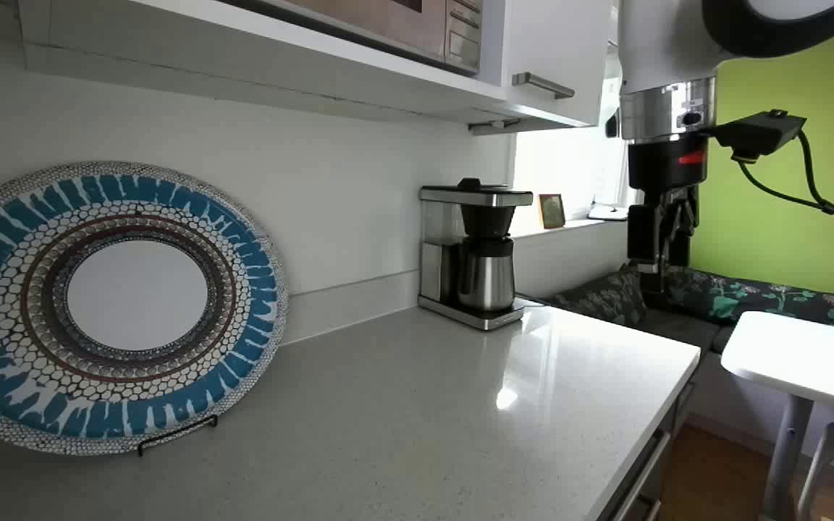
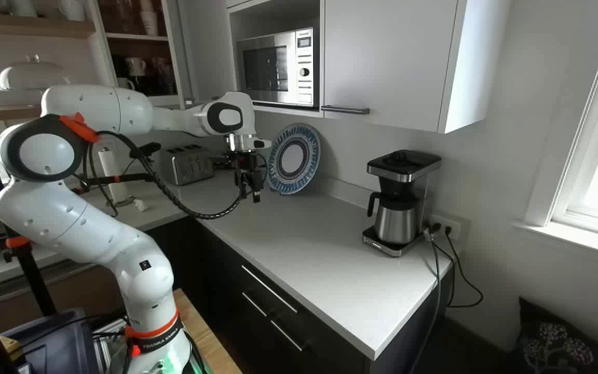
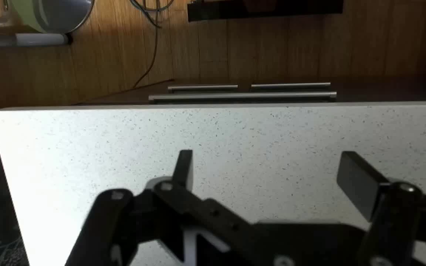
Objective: Open the far right top cabinet door, pick up the paper cup from the bottom shelf of the open cabinet and put it on the kitchen counter
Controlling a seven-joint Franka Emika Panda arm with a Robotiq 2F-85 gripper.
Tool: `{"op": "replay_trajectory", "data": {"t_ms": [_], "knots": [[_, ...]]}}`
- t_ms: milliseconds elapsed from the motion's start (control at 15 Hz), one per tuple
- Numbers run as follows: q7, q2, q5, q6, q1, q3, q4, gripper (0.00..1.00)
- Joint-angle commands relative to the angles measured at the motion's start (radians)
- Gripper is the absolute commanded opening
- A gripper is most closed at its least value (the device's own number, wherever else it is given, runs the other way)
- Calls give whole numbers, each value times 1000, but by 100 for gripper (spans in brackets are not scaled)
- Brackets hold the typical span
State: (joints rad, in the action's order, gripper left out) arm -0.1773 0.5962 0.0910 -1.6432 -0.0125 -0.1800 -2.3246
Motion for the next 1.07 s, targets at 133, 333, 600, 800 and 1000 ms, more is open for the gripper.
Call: {"op": "replay_trajectory", "data": {"t_ms": [133, 333, 600, 800, 1000], "knots": [[-10, -4, 9, 4, 24, 18, 3, 100], [-10, -4, 9, 4, 24, 18, 3, 100], [1, 13, 88, -21, -8, 44, 63, 100], [1, 9, 144, -69, -26, 77, 118, 100], [-78, -12, 89, -145, -56, 122, 192, 100]]}}
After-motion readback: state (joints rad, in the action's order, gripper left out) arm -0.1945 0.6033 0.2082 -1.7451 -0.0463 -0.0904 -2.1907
